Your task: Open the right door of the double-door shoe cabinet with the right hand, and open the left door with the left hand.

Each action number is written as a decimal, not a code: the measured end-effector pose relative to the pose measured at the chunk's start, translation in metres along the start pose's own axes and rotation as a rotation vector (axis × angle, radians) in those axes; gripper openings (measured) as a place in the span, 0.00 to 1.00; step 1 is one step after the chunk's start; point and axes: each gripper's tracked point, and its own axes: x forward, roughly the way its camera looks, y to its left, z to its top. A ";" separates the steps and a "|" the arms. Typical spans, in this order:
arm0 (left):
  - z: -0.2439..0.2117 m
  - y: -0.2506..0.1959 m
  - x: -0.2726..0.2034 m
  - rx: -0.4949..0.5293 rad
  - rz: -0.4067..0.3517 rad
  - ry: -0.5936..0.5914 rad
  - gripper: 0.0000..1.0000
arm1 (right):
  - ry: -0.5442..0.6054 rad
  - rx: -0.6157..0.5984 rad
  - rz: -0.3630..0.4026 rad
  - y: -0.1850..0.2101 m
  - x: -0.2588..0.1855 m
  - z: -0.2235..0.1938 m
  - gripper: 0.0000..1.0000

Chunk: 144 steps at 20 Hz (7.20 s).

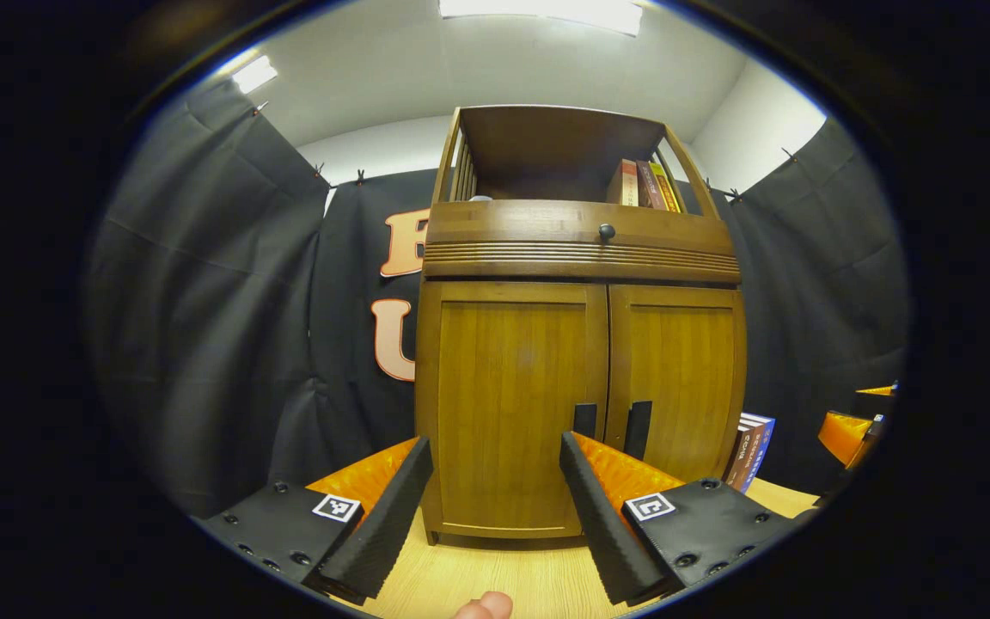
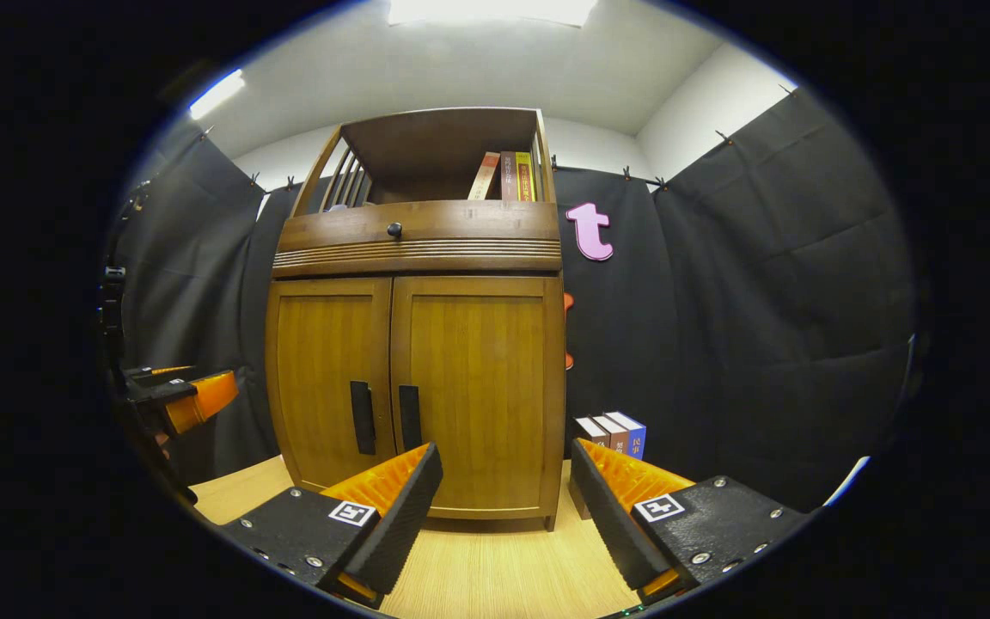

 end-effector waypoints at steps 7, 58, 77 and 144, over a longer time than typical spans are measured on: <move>0.004 0.001 0.001 0.002 0.004 -0.011 0.99 | -0.010 0.015 0.010 0.002 0.009 0.005 0.94; 0.008 0.073 -0.034 0.005 0.151 0.020 0.98 | 0.132 0.056 0.248 0.151 0.259 -0.092 0.36; -0.002 0.011 0.021 0.015 0.061 0.056 0.95 | 0.152 0.090 0.253 0.061 0.116 -0.075 0.27; -0.075 -0.105 0.187 -0.017 -0.145 0.119 0.95 | 0.145 0.097 0.105 -0.049 -0.012 -0.037 1.00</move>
